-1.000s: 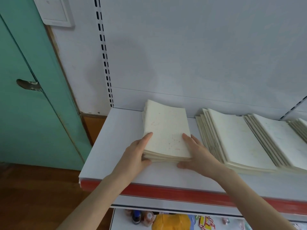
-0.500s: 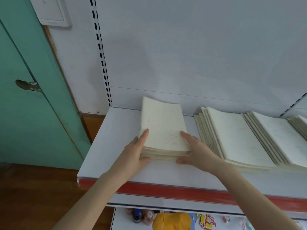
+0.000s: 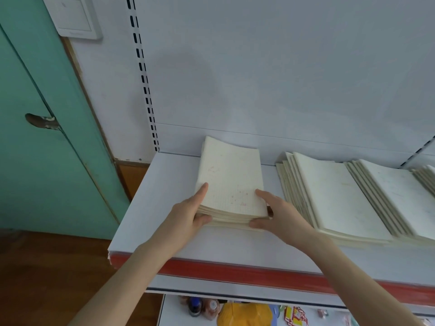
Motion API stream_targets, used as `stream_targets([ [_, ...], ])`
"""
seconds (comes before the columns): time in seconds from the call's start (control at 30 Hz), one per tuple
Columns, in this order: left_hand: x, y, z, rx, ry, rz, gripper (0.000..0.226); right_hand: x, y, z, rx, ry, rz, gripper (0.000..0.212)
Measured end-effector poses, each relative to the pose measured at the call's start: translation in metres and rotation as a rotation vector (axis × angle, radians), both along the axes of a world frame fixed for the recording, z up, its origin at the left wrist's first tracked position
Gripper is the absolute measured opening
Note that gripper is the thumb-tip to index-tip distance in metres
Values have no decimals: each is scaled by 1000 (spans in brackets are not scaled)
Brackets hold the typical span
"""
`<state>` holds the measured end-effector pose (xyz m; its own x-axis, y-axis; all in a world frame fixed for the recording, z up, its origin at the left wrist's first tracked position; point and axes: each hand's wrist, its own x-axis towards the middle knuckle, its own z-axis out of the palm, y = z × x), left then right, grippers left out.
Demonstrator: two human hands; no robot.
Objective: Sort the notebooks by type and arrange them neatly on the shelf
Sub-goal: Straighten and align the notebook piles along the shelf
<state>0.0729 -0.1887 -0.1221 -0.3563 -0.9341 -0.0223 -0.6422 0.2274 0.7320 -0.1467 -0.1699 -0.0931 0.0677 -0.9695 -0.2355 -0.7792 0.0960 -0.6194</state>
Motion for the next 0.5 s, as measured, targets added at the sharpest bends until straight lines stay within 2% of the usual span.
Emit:
stream_targets([
  [0.2,-7,-7,1,-53,-95,-21,69,0,-1,3,-18,8,30,68],
  [0.37,-6,-4,-2,-80,-185,-46,74,1,4,-1,-13,13,51,77],
  [0.5,-5,-4,-4,-86,-148,-25,72,0,2,3,-43,27,50,64],
])
